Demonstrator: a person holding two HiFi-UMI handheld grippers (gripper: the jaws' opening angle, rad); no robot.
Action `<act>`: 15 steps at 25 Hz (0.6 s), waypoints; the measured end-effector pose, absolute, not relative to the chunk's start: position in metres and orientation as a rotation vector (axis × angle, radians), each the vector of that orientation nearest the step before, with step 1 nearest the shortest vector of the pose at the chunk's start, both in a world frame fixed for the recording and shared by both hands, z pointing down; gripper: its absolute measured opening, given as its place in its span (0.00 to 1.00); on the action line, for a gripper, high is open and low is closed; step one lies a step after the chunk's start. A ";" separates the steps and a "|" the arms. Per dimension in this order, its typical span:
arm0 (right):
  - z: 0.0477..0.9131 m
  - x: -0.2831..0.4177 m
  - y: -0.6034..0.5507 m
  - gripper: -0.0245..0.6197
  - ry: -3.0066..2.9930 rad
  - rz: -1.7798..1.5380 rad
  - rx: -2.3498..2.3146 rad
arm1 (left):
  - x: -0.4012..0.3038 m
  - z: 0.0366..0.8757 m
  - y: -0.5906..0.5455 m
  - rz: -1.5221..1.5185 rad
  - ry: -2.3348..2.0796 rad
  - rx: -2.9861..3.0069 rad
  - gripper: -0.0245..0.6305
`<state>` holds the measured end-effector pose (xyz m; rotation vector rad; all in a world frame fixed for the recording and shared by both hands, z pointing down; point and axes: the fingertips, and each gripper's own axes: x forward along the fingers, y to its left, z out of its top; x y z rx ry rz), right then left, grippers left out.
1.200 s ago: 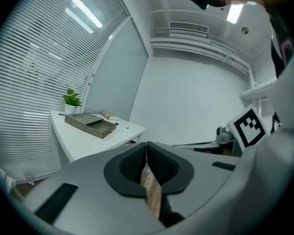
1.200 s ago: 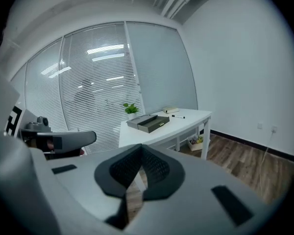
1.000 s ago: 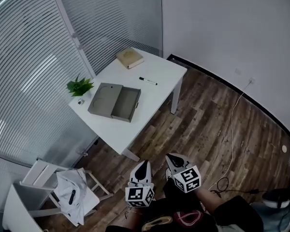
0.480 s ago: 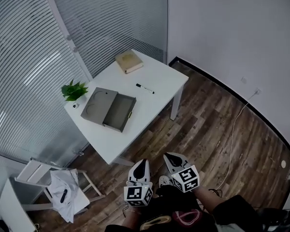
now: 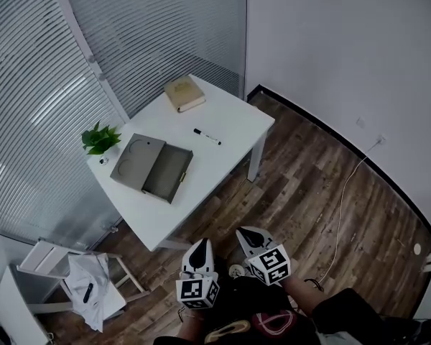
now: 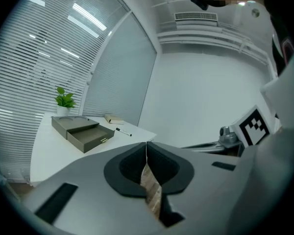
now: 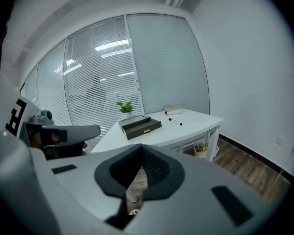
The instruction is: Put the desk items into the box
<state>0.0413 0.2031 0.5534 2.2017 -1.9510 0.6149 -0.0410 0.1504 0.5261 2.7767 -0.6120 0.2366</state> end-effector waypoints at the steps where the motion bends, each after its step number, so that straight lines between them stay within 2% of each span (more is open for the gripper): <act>1: 0.555 0.043 0.202 0.05 -1.947 0.620 2.201 | -0.039 0.527 0.148 0.239 -0.613 2.778 0.07; 15: 0.559 0.091 0.120 0.05 -1.887 0.643 2.192 | 0.011 0.526 0.059 0.236 -0.573 2.778 0.07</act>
